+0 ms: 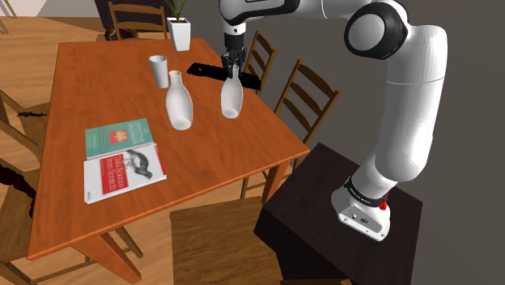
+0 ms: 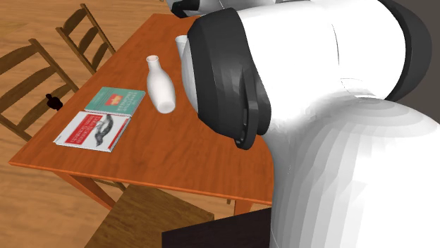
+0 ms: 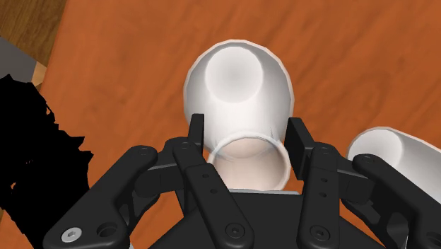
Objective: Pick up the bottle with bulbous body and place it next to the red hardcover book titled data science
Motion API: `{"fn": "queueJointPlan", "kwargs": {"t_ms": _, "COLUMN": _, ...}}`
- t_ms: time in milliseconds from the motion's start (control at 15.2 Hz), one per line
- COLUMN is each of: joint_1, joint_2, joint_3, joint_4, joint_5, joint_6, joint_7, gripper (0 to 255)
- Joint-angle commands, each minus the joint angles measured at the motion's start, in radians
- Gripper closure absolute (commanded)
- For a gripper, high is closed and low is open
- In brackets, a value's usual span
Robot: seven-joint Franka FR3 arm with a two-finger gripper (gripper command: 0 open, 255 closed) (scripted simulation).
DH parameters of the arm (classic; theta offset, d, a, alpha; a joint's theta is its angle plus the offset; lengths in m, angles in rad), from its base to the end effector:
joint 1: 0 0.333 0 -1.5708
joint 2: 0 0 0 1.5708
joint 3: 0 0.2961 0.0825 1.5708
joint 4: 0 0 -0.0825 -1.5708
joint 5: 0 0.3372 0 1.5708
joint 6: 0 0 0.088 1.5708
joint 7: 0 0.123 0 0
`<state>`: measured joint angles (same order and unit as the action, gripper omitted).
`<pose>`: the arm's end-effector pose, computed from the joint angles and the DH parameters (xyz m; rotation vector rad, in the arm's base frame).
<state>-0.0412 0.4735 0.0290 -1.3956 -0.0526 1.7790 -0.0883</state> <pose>0.6314 -0.0161 0.4084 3.1024 0.1346 -0.1424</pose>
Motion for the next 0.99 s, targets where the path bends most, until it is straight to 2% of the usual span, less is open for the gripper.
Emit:
{"fn": "queueJointPlan", "kwargs": {"t_ms": 0, "joint_1": 0.000, "joint_2": 0.000, "joint_3": 0.000, "joint_4": 0.000, "joint_5": 0.000, "joint_6": 0.000, "joint_7": 0.000, "gripper": 255}}
{"fn": "queueJointPlan", "kwargs": {"t_ms": 924, "joint_1": 0.003, "joint_2": 0.003, "joint_3": 0.000, "joint_4": 0.192, "joint_5": 0.001, "joint_6": -0.189, "joint_7": -0.007, "gripper": 255}}
